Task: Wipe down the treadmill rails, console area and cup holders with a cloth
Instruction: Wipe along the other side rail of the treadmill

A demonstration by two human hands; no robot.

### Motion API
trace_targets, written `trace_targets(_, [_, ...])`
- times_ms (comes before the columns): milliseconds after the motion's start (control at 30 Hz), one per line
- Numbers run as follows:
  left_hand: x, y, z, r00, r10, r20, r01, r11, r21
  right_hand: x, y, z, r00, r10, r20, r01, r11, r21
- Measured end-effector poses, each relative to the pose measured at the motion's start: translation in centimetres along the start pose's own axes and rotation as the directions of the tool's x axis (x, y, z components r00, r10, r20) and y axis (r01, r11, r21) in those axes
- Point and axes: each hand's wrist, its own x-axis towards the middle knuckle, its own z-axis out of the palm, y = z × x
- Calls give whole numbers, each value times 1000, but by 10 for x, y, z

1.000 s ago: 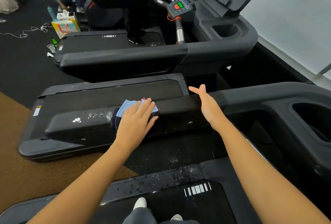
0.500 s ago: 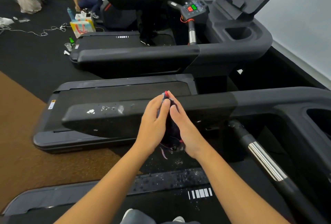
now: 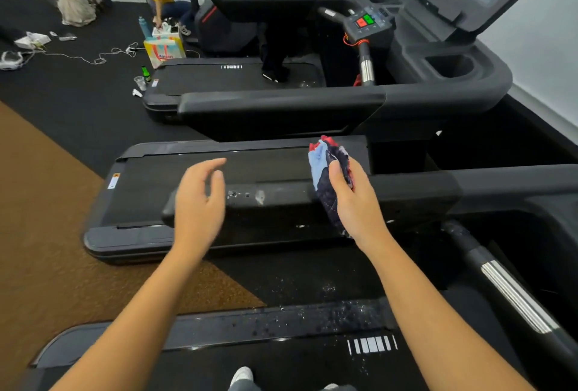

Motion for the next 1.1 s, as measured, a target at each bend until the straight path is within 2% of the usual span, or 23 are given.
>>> trace_targets(33, [8, -12, -11, 999, -19, -38, 21, 998, 56, 4, 3, 2, 996, -76, -36, 70, 988, -136])
trace_targets(100, [22, -36, -26, 994, -86, -70, 96, 984, 150, 11, 18, 8, 981, -193, -17, 172, 909, -379])
trace_targets(233, [42, -71, -34, 962, -264, 74, 234, 932, 276, 11, 37, 35, 993, -117, 30, 103, 687, -719])
trace_targets(300, [45, -76, -30, 940, -300, 162, 242, 923, 300, 7, 39, 52, 987, -157, 33, 122, 596, -794])
trace_targets(400, [45, -79, -24, 929, -294, 223, 216, 924, 317, 9, 39, 72, 985, -174, -3, 95, 555, -826])
trace_targets(500, [46, -82, -20, 920, -322, 222, 242, 915, 324, 13, 34, 89, 982, -188, 8, 108, 532, -840])
trace_targets(733, [45, -85, -16, 919, -313, 238, 230, 919, 320, 6, 28, 143, 960, -225, 166, 263, 523, -811])
trace_targets(833, [45, -87, -16, 920, -303, 249, 219, 924, 315, -1, 32, 136, 941, -274, 200, 326, 566, -757])
trace_targets(933, [45, -89, -17, 922, -291, 256, 212, 932, 295, -2, 40, 109, 942, -315, 114, 288, 585, -758])
trace_targets(1100, [45, -92, -16, 930, -281, 238, 216, 940, 265, 9, 41, 108, 956, -268, -122, 64, 594, -802])
